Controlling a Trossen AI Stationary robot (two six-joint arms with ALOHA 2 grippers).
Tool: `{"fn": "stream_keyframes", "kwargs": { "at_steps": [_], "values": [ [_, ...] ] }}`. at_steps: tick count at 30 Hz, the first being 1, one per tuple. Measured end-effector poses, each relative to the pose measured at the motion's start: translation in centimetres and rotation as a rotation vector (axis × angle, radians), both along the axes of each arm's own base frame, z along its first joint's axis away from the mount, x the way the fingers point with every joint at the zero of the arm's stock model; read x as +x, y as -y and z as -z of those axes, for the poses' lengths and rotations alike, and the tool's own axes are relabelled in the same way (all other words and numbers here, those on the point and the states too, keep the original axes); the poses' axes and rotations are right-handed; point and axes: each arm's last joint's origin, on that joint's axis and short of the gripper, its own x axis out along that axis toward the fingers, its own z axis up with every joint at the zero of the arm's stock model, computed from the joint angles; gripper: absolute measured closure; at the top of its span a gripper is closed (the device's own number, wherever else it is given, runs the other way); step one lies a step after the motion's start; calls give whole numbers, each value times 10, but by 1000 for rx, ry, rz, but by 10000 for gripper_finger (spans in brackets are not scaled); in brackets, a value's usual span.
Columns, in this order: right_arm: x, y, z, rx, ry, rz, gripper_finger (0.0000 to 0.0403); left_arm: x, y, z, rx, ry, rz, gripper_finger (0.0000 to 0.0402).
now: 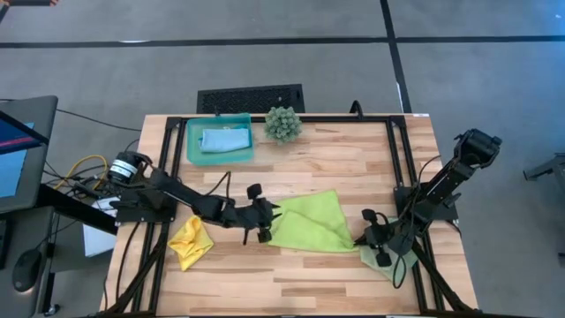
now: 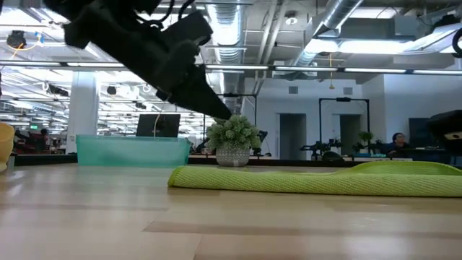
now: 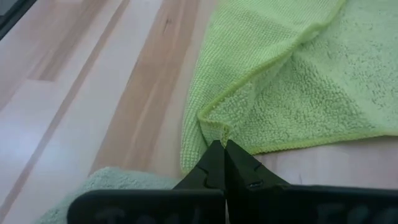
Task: Fold microfiber towels
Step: Fold the light green microfiber cloth
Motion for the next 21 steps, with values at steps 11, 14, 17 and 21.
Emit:
{"fn": "stream_keyframes", "kwargs": {
  "at_steps": [11,14,17,21],
  "values": [
    [2,1,-1,-20,27,6,392,19,2,36,-111,50,-20,297],
    [4,1,-2,-23,33,8,392,29,-1,43,-120,43,-50,285],
    [3,1,-2,-22,34,8,392,37,-5,44,-167,60,-87,260],
    [3,1,-2,-23,33,7,392,42,-11,38,-246,78,-154,227]
  ]
}}
